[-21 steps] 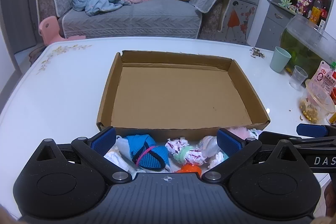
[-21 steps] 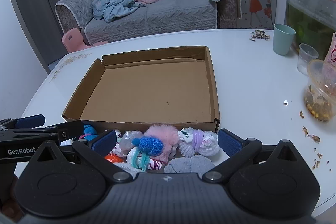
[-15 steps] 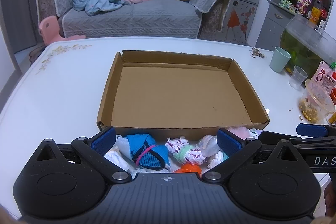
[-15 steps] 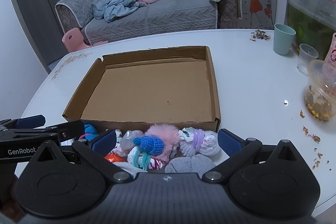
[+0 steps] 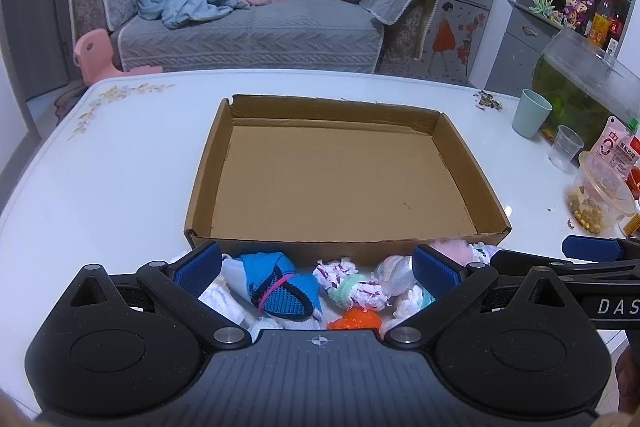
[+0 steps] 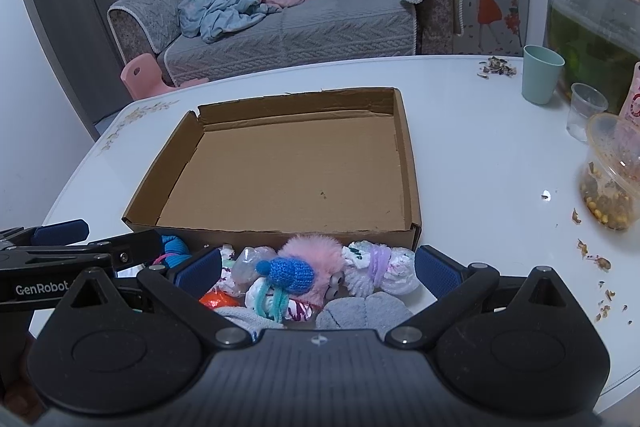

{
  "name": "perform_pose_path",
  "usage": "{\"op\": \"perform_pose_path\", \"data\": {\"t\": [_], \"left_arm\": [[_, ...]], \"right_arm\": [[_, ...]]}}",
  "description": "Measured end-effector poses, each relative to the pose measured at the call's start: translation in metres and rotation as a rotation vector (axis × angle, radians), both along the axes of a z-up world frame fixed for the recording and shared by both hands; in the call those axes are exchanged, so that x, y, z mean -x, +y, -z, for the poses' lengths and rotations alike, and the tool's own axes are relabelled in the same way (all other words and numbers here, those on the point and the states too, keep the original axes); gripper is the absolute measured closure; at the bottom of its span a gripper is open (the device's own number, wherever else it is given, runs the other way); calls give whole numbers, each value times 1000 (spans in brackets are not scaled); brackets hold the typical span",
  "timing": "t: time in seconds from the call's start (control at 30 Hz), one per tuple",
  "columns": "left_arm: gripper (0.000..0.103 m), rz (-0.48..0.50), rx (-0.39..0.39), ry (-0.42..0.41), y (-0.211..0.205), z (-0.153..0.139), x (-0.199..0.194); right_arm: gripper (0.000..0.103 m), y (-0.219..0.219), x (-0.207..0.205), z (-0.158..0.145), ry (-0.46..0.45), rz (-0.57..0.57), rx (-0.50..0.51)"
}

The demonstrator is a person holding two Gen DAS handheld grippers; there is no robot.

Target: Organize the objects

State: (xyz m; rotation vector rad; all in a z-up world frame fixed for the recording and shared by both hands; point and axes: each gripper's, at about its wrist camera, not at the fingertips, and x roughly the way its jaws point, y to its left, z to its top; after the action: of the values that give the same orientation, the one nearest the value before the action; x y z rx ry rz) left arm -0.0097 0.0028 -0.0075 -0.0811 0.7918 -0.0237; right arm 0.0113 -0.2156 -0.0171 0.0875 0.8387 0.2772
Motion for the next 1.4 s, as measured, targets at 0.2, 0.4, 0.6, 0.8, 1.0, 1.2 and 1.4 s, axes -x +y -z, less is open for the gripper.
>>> {"op": "perform_pose_path", "data": {"t": [0.2, 0.4, 0.6, 0.8, 1.0, 1.2, 1.4], "left_arm": [[2, 0, 8, -1, 0, -1, 2], [1, 2, 10, -2, 1, -1, 7], [1, 16, -23, -49, 14, 0, 44], [1, 17, -40, -62, 40, 30, 104], [1, 84, -64, -116, 37, 69, 126], [1, 149, -107, -103, 31, 95, 116], [1, 150, -81, -88, 36, 105, 100]], "right_arm": [[0, 0, 2, -2, -6, -3, 3], [0, 2, 6, -3, -12, -16, 7], [0, -14, 37, -1, -131, -64, -40], [0, -43, 90, 44, -232, -123, -125], [1, -44, 115, 81, -258, -116, -87], [1, -39, 100, 83, -243, -91, -52], [10, -24, 103, 96, -241, -153, 14]]}}
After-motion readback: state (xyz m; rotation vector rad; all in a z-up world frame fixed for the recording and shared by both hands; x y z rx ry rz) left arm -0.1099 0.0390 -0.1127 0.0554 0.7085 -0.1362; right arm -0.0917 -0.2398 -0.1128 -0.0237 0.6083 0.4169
